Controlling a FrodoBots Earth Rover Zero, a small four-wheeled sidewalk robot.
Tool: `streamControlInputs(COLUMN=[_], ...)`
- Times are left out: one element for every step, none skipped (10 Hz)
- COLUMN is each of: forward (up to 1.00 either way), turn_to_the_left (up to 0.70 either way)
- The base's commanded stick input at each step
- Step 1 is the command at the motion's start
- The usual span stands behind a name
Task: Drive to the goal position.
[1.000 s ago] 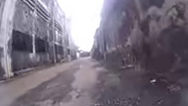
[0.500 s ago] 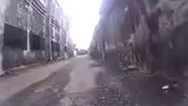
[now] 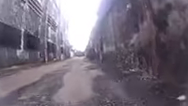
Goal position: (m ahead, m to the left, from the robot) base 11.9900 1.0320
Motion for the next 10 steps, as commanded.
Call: streamControlInputs(forward=[0.70,0.70,0.70,0.70,0.70,0.70,0.70,0.70,0.70,0.70], turn_to_the_left=[0.00,0.00,0.00,0.00,0.00,0.00,0.05,0.14,0.28,0.23])
